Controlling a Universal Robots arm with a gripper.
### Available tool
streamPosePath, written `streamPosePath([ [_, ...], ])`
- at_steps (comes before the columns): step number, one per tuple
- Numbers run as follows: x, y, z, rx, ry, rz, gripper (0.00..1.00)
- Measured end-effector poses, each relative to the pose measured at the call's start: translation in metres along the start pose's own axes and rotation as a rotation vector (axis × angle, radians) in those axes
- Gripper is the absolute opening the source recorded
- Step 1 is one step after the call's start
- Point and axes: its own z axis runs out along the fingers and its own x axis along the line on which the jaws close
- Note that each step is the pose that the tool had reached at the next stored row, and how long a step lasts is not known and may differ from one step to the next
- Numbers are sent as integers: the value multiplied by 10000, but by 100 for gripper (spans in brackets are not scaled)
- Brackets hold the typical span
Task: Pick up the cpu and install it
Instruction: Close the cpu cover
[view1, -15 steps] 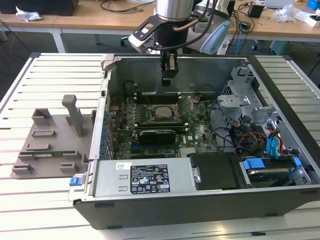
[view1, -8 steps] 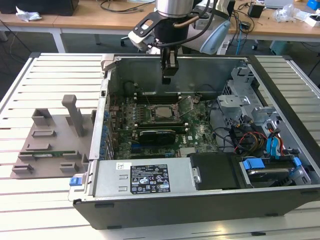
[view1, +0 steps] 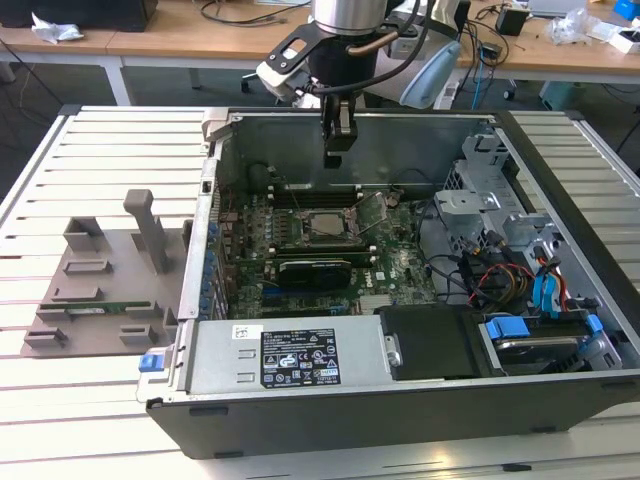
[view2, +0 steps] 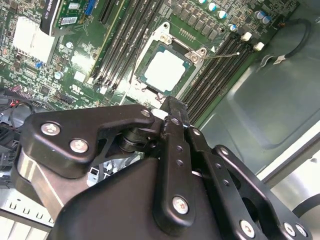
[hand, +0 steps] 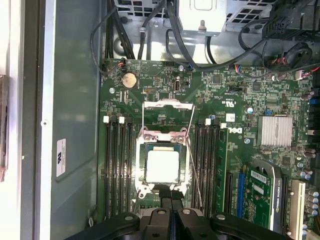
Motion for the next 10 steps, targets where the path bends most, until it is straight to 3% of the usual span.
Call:
streamPosePath([
  [6, -1, 14, -1, 0, 2, -1, 11],
  [10, -3, 77, 0, 0, 2, 0, 11],
])
